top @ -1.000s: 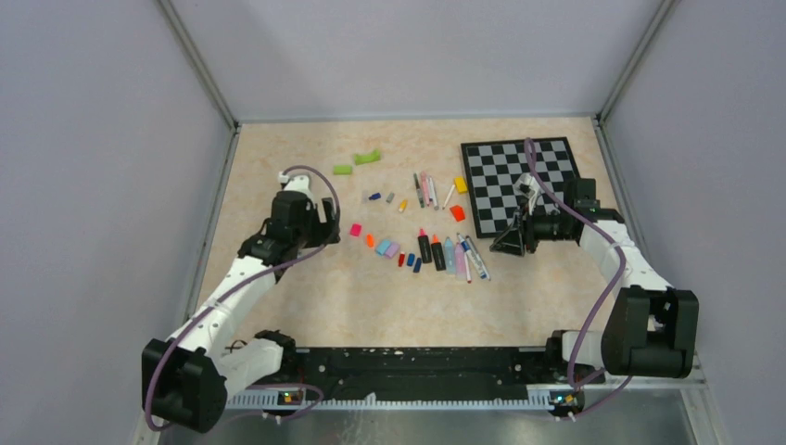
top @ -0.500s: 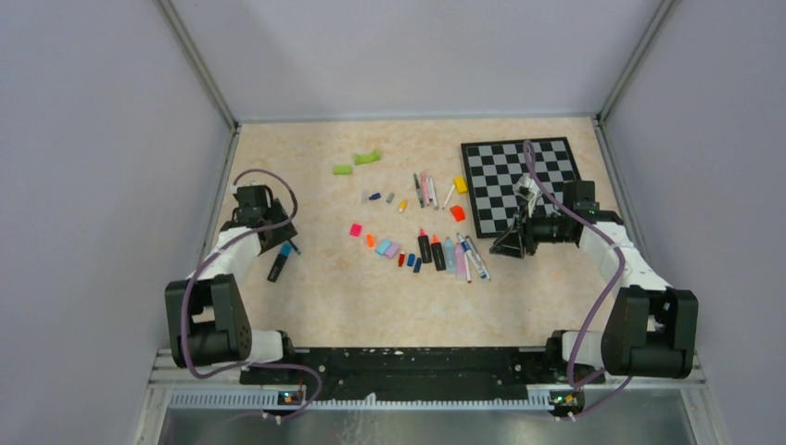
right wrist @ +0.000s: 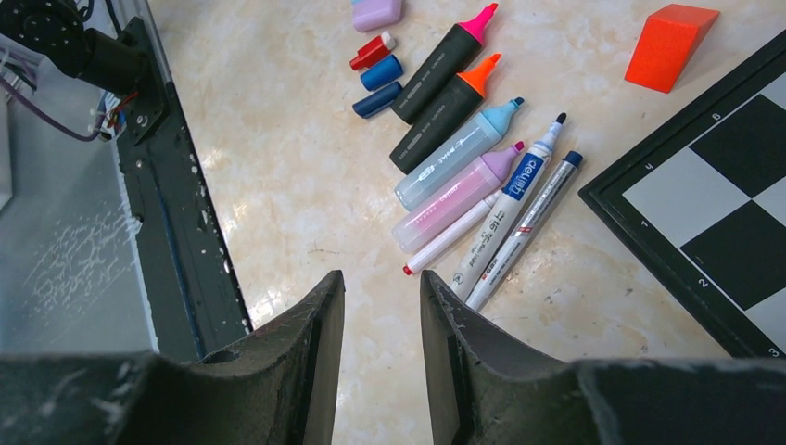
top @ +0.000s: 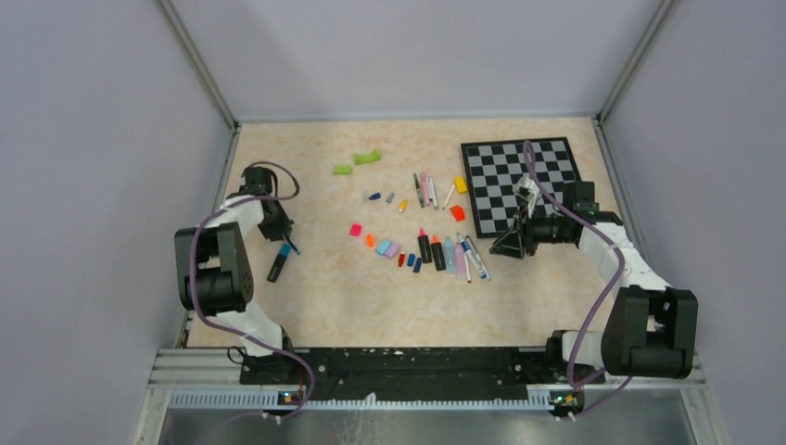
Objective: Open the pen caps
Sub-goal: Pick up the pen from the center of the board.
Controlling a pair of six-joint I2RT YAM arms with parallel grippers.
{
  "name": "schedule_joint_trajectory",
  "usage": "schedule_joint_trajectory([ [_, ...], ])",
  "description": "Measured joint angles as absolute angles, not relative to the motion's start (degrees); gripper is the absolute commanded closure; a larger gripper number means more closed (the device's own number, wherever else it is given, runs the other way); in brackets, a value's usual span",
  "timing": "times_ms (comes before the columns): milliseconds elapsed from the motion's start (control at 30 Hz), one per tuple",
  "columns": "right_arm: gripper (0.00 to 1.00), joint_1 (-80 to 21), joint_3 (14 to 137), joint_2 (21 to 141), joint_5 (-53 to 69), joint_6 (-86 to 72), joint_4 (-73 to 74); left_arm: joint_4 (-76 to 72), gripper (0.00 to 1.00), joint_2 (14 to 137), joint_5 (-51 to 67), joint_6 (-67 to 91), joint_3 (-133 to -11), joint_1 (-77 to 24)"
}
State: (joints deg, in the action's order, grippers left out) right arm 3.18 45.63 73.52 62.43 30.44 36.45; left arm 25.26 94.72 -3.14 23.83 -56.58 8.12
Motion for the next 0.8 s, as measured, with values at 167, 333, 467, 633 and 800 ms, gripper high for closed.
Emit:
schedule_joint_trajectory([
  [167,0.65,3.2,45.6,73.5,62.4,30.4,36.4,28.5,0.76,98.8,-4.2,24.6,-60.2,8.2],
  [333,0.65,3.2,45.6,73.5,62.4,30.5,36.4,29.3,0.74,99.6,-4.2,24.8,-61.0,8.2],
  [467,0.65,3.2,45.6,73.5,62.5,30.4,36.4,30.2,0.79,100.4,-3.9,24.3,-62.0,8.2],
  [633,0.65,3.2,45.6,73.5,62.4,30.4,36.4,30.7,0.87,100.7,-3.9,23.8,-62.3,8.2],
  [800,0.65,3.2,45.6,73.5,62.4,30.5,36.4,30.6,0.92,100.9,-2.2,23.6,-62.7,8.2],
])
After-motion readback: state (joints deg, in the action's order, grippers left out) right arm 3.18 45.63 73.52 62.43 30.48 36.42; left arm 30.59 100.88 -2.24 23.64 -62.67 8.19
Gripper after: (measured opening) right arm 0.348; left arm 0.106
